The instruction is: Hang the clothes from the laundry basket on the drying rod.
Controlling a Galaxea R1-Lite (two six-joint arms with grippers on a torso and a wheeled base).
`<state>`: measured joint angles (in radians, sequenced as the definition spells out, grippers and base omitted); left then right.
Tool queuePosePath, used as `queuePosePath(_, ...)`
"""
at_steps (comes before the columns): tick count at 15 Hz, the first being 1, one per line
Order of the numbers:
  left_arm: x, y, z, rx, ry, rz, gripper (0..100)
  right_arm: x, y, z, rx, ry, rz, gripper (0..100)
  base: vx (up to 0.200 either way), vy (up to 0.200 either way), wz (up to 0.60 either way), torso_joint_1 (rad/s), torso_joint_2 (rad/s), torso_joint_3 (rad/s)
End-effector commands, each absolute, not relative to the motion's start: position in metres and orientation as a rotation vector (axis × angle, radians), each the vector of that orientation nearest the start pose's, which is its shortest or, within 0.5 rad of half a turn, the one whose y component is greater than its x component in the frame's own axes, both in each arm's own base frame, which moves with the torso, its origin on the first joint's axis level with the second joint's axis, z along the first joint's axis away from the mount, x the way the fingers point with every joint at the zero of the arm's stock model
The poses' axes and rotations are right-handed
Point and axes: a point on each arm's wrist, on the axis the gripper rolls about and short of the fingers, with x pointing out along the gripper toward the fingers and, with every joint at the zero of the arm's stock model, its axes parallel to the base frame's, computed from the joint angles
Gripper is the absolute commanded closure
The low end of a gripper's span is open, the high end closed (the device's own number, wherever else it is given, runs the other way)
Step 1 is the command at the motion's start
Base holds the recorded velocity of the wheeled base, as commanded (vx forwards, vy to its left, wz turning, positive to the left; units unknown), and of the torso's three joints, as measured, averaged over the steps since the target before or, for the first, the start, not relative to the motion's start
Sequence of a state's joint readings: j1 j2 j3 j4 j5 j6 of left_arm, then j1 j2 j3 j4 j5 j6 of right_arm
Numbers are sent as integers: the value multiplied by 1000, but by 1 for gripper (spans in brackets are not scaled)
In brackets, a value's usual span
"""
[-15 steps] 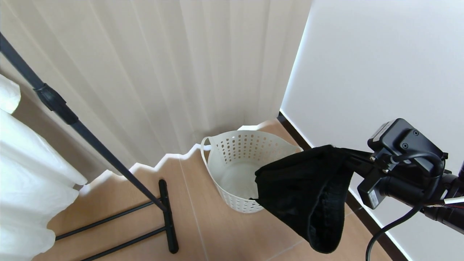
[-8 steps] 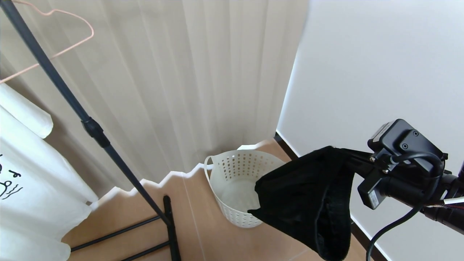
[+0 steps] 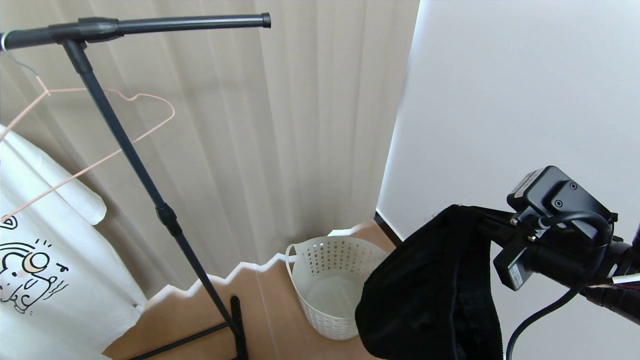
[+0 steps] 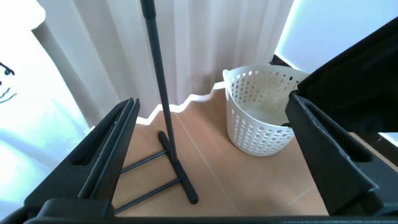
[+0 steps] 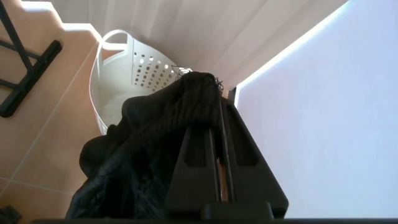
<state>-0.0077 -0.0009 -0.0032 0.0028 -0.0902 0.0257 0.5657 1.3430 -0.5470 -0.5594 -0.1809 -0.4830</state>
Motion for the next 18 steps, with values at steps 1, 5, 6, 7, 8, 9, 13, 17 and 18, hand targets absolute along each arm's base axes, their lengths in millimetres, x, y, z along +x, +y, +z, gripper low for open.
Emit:
queuePosePath(1,-23,-2,76,28,-1,-98,0,178,108,195,-564,131,432,100,0,0,0,212,-520,-144)
queuePosePath(5,-23,-2,76,28,-1,-98,0,177,108,195,-565,127,431,100,0,0,0,217,-551,-277)
queuePosePath(6,-23,-2,76,28,-1,-98,0,177,108,195,-564,129,432,100,0,0,0,232,-559,-320)
queuePosePath(7,-23,-2,76,26,-1,-98,0,177,108,195,-563,130,430,100,0,0,0,251,-569,-339)
queuePosePath(8,-23,-2,76,26,-1,-98,0,177,108,195,-565,129,430,100,0,0,0,246,-593,-344)
queuePosePath(9,-23,-2,76,26,-1,-98,0,178,108,194,-565,131,431,100,0,0,0,256,-613,-349)
queuePosePath(13,-23,-2,76,28,-1,-98,0,177,107,194,-565,131,431,100,0,0,0,210,-486,-282)
queuePosePath(17,-23,-2,76,26,-1,-98,0,177,107,194,-567,133,431,100,0,0,0,171,-383,-214)
queuePosePath(18,-23,-2,76,26,-1,-97,0,177,107,193,-567,135,432,100,0,0,0,168,-359,-203)
